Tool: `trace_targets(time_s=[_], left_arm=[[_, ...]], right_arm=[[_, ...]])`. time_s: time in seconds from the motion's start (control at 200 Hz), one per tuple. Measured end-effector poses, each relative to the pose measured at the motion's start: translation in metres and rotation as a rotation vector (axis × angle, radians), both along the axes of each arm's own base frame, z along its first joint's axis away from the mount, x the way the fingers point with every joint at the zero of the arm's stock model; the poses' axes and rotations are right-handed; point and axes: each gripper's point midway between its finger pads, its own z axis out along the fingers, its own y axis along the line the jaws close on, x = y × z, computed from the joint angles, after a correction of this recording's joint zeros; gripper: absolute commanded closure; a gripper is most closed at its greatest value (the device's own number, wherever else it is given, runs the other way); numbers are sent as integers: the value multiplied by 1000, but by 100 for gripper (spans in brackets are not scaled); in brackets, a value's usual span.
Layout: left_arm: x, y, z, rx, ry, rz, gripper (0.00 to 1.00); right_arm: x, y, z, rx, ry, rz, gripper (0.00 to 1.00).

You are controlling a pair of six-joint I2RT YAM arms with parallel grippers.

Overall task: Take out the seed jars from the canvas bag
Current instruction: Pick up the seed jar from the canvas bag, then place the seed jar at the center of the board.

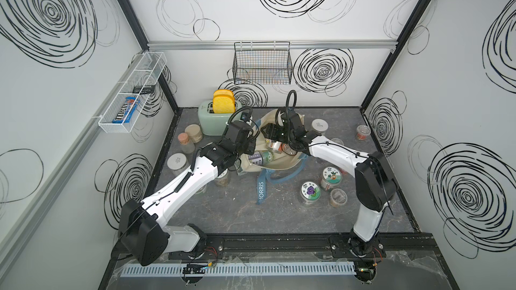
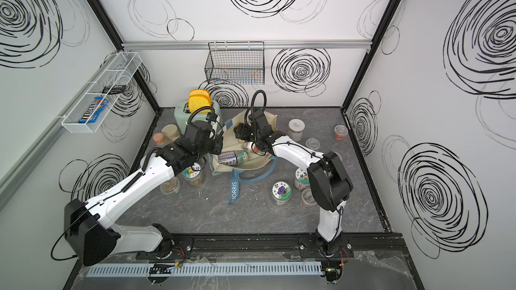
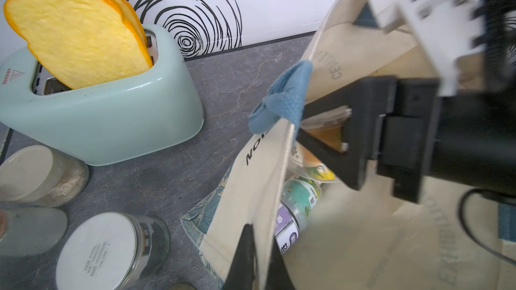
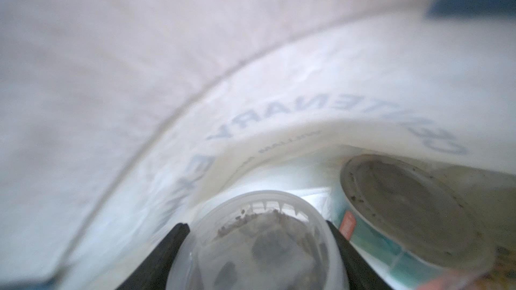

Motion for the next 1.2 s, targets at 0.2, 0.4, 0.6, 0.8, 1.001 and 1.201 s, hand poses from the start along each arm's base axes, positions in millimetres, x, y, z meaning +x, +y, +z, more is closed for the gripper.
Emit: trace_targets(time_s=[0.2, 0.4, 0.6, 0.8, 1.001, 1.201], left_arm=[[11, 12, 5, -6, -27, 30, 100], [31, 27, 2, -11, -30, 62, 100], [60, 36, 6, -26, -26, 76, 100], [75, 34, 18, -51, -42, 49, 100], [74, 30, 18, -66, -31, 27, 100], [78, 31, 23, -77, -30, 21, 100]], right_arm=[[-28, -18, 62, 70, -157, 31, 40], [-83, -27, 89, 71, -299, 112, 40], [-166, -12, 69, 12, -406, 266, 39], [-230, 3, 17, -24, -438, 384, 38], [-251, 35, -35, -81, -424, 434, 38], [-249, 74, -84, -117, -423, 463, 38]])
